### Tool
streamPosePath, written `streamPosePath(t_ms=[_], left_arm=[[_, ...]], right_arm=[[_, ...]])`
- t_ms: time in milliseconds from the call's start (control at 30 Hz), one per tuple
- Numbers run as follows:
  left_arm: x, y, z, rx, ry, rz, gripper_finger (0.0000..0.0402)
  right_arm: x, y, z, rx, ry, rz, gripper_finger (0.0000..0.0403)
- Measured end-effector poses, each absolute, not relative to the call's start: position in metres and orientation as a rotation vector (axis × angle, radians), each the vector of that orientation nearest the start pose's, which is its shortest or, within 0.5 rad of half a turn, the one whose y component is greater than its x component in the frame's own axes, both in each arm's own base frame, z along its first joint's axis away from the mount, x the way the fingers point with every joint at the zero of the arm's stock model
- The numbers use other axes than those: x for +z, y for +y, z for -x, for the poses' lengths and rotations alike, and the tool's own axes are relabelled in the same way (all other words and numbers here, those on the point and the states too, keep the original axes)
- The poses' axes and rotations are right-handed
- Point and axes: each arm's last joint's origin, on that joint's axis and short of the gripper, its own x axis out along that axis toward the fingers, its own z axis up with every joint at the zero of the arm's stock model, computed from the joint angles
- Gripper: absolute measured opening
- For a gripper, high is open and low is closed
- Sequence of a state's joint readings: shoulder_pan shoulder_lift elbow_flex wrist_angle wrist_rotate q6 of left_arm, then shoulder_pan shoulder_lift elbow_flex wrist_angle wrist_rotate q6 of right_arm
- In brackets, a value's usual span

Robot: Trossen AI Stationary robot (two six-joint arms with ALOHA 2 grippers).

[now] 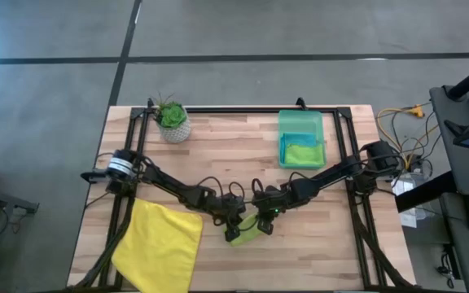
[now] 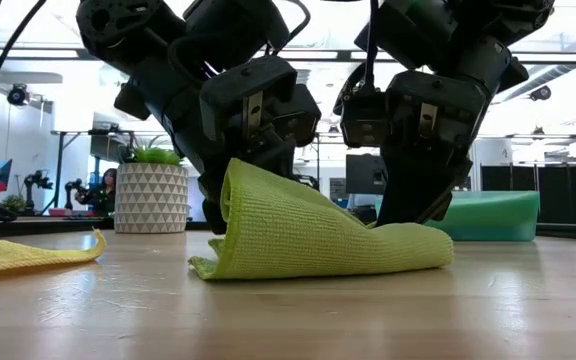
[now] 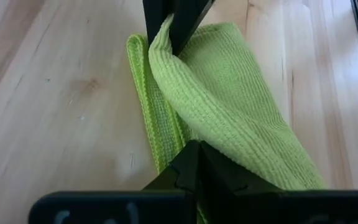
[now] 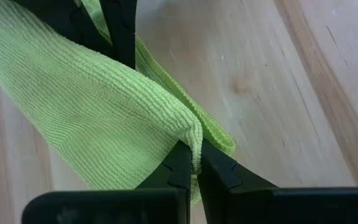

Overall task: Fold microfiber towels
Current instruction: Fold the light green towel

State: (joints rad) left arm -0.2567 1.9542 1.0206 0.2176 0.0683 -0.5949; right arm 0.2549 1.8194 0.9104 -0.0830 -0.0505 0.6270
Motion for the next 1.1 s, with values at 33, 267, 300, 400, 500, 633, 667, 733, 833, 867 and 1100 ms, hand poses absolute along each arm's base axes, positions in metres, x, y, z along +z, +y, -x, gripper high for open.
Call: streamPosePath(t_ms=[33, 267, 300, 400, 500, 633, 667, 733, 833, 867, 1100], left_arm=[[0.125, -0.099, -0.373, -0.088, 0.780, 0.498, 0.0000], [0.154, -0.083, -0.370, -0.074, 0.725, 0.489, 0.0041], [0.158, -0.080, -0.370, -0.065, 0.717, 0.491, 0.0051], [0.172, -0.071, -0.364, -0.041, 0.713, 0.503, 0.0079], [0.185, -0.069, -0.360, -0.050, 0.681, 0.510, 0.0098], [0.193, -0.078, -0.358, -0.082, 0.648, 0.560, 0.0100], [0.196, -0.082, -0.358, -0.097, 0.624, 0.566, 0.0097], [0.194, -0.089, -0.360, -0.088, 0.598, 0.570, 0.0088], [0.180, -0.098, -0.363, -0.019, 0.612, 0.578, 0.0070], [0.174, -0.100, -0.366, -0.004, 0.626, 0.587, 0.0063], [0.146, -0.116, -0.370, 0.038, 0.716, 0.636, 0.0017]], right_arm=[[0.122, 0.086, -0.325, -0.040, 1.039, -0.468, 0.0011], [0.122, 0.086, -0.324, -0.041, 1.040, -0.459, 0.0011], [0.122, 0.086, -0.324, -0.043, 1.039, -0.457, 0.0011], [0.122, 0.086, -0.324, -0.051, 1.036, -0.449, 0.0011], [0.121, 0.085, -0.324, -0.052, 1.035, -0.448, 0.0011], [0.121, 0.085, -0.324, -0.055, 1.034, -0.448, 0.0011], [0.121, 0.085, -0.324, -0.055, 1.035, -0.447, 0.0011], [0.121, 0.085, -0.325, -0.057, 1.033, -0.446, 0.0011], [0.121, 0.085, -0.325, -0.057, 1.031, -0.447, 0.0011], [0.121, 0.085, -0.325, -0.058, 1.031, -0.447, 0.0011], [0.121, 0.085, -0.325, -0.061, 1.029, -0.449, 0.0011]])
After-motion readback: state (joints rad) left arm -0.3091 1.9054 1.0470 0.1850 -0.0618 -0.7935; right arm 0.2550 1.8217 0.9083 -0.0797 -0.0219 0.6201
